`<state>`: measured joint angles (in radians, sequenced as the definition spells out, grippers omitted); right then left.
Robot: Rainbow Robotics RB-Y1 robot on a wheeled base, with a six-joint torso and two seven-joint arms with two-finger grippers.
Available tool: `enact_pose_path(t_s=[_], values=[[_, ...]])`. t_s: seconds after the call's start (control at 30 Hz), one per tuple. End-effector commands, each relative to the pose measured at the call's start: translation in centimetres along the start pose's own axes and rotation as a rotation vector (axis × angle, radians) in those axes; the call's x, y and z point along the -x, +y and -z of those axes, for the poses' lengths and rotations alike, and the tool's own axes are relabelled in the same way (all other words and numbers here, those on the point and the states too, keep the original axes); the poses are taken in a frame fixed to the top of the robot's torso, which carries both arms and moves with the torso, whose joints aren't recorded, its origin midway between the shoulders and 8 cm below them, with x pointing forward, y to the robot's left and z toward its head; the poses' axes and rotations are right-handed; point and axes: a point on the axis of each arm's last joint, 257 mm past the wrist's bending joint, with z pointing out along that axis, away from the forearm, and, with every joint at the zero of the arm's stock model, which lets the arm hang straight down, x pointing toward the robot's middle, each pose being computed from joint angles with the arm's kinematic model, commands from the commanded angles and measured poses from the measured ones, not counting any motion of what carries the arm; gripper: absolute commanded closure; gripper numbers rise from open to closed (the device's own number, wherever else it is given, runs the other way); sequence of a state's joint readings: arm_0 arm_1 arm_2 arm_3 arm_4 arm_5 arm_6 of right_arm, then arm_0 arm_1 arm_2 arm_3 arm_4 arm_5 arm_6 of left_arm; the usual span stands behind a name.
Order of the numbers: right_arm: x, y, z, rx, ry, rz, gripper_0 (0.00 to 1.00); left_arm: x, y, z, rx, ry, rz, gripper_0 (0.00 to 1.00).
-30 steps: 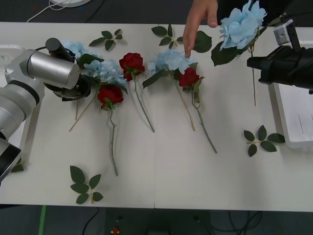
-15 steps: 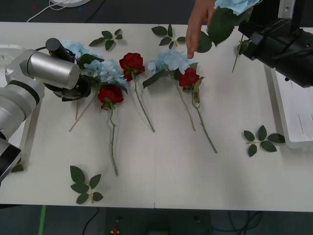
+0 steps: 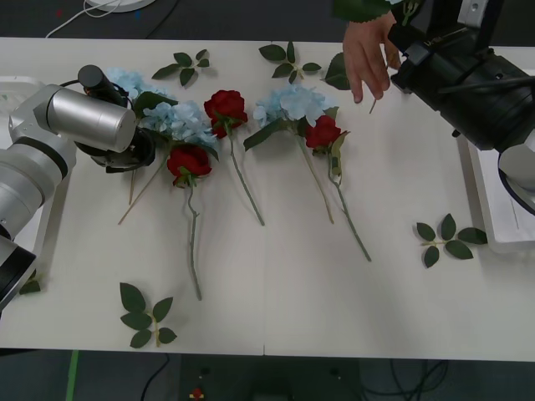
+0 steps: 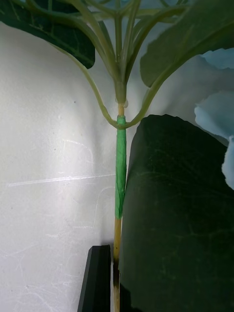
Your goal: Place the red flowers into the right box and the blue flowers into the left box. If a person shows an open palm, hand one flower to the person first, then continue sorting.
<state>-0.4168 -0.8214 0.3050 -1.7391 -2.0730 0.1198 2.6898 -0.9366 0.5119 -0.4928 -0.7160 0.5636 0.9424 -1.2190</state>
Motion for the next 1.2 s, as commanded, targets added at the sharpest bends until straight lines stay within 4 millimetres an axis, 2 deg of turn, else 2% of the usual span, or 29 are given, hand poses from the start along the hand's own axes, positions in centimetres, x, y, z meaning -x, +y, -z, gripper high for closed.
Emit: enact_pose_path(t_s=[0.03,0.5,0.53,0.57,0.6,0.67,0.7,1.2], values=[[4.77,1.24,-1.44,0.018,-0.095,0.041,1.00,-0.41,-0.63,-0.33,-0.002,-0.003,-0.057,0.96],[4.64,1.34,-1.46,0.020,-0.093,0.040,1.00,-0.41,-0.63,-0.33,-0.002,-0.003,-0.057,0.96],[4.64,1.34,-1.46,0.020,-0.093,0.040,0.94,-0.41,-0.63,-0.33,-0.002,-0.003,-0.057,0.95],[4.65,1.34,-1.46,0.020,-0.093,0.037,0.80,-0.41,-0.63,-0.33,-0.002,-0.003,-0.057,0.95],[4.66,1.35,-1.46,0.021,-0.093,0.033,0.59,-0.41,-0.63,-0.33,-0.002,-0.003,-0.057,0.95],[4.55,1.45,-1.48,0.024,-0.092,0.023,0.07,-0.41,-0.63,-0.33,-0.002,-0.003,-0.057,0.95],[4.48,1.50,-1.49,0.024,-0.090,0.023,0.00,-0.41,-0.63,-0.33,-0.002,-0.003,-0.057,0.95],[4.20,1.56,-1.50,0.022,-0.088,0.019,0.00,-0.41,-0.63,-0.33,-0.002,-0.003,-0.057,0.95]])
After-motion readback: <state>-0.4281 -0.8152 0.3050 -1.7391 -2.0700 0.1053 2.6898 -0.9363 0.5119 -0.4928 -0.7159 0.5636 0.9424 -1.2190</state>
